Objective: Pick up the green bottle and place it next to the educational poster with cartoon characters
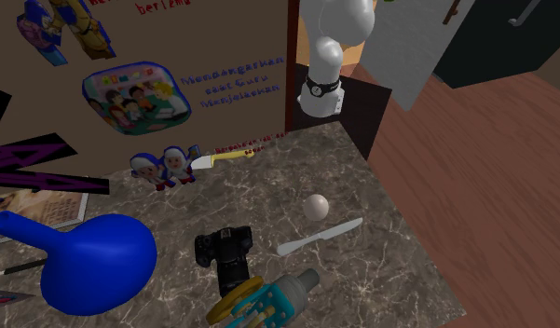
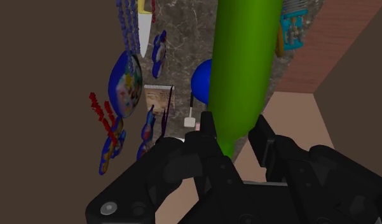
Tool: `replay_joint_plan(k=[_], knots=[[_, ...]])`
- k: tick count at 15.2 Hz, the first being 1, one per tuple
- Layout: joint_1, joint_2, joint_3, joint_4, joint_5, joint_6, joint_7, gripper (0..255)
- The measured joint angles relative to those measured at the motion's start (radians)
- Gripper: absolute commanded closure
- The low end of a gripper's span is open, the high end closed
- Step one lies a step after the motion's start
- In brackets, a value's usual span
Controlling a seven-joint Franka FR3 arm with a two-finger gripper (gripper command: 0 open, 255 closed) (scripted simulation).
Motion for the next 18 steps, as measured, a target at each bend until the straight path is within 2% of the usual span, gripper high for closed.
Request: replay_joint_plan(k=[8, 16, 18], knots=[[-0.048, 0.087, 0.037, 0.191, -0.034, -0.106, -0.008, 255], [-0.122, 0.210, 0.134, 0.434, -0.095, -0.236, -0.001, 255], [-0.124, 0.219, 0.108, 0.431, -0.099, -0.223, -0.028, 255]])
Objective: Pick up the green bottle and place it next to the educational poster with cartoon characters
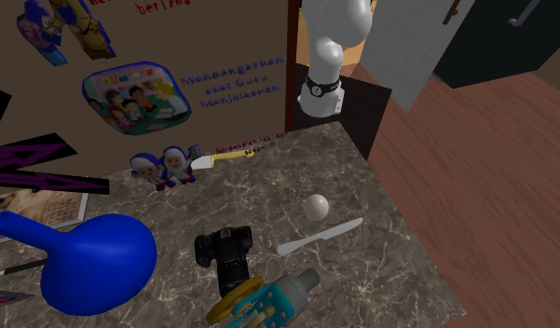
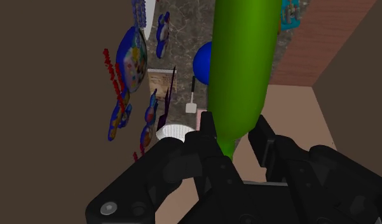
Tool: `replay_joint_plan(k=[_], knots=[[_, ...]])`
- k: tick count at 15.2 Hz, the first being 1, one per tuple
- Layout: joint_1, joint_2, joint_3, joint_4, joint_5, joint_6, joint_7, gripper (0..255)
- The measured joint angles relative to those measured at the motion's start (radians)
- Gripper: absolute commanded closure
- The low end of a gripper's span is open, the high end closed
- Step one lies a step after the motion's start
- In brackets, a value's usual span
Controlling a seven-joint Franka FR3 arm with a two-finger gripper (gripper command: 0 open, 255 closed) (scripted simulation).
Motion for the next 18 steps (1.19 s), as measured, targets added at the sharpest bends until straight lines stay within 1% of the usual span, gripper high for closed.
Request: replay_joint_plan(k=[6, 9, 12, 18], knots=[[-0.019, 0.052, -0.088, -0.012, -0.021, 0.070, -0.102, 255], [-0.036, 0.095, -0.114, 0.002, -0.038, 0.101, -0.146, 255], [-0.030, 0.065, -0.150, -0.071, -0.018, 0.152, -0.164, 255], [-0.005, -0.016, -0.197, -0.238, 0.022, 0.248, -0.170, 255]])
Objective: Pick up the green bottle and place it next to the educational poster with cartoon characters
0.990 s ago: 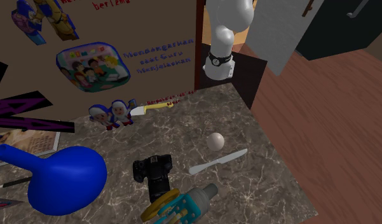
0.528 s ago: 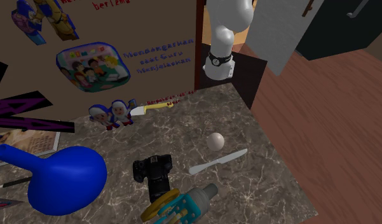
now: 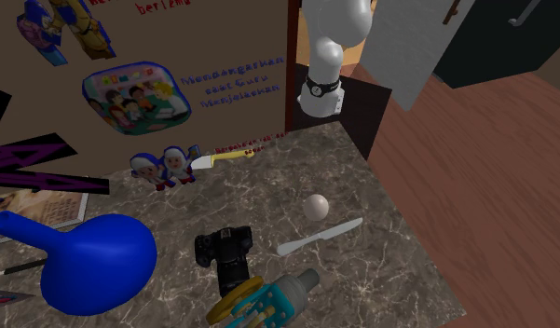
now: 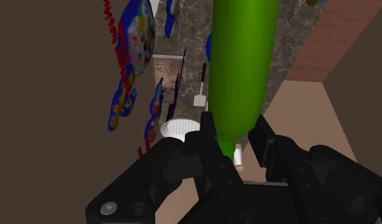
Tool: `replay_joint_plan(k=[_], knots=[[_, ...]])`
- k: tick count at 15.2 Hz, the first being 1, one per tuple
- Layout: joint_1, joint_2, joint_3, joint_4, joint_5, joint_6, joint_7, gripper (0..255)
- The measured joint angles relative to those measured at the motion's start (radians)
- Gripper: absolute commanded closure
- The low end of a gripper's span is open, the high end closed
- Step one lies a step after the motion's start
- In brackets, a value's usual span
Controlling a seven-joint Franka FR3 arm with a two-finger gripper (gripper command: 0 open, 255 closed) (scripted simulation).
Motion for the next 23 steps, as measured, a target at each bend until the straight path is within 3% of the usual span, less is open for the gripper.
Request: replay_joint_plan(k=[23], knots=[[0.071, -0.190, -0.049, -0.492, 0.066, 0.309, 0.025, 255]])
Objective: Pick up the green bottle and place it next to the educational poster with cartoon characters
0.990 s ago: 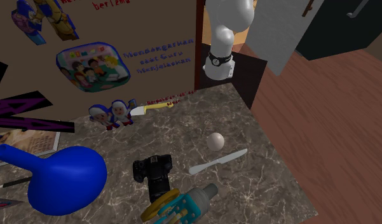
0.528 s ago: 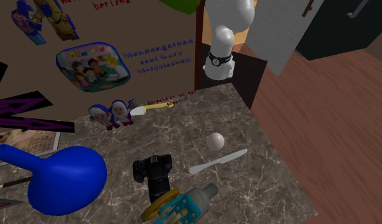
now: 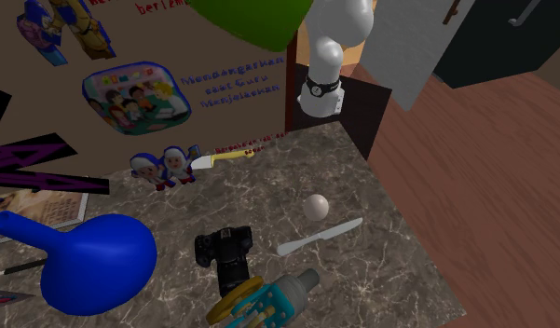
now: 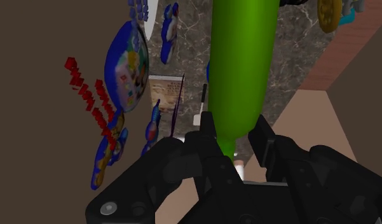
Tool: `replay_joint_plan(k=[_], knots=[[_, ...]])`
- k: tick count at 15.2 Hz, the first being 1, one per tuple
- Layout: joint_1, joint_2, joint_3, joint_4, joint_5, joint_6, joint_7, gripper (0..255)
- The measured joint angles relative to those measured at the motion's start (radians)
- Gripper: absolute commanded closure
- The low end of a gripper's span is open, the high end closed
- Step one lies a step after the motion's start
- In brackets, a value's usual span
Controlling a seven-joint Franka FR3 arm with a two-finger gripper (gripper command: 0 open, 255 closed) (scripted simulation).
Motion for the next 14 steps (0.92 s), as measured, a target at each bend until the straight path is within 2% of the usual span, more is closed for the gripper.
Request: replay_joint_plan(k=[14], knots=[[0.028, -0.057, 0.017, -0.227, 0.019, 0.168, 0.035, 255]])
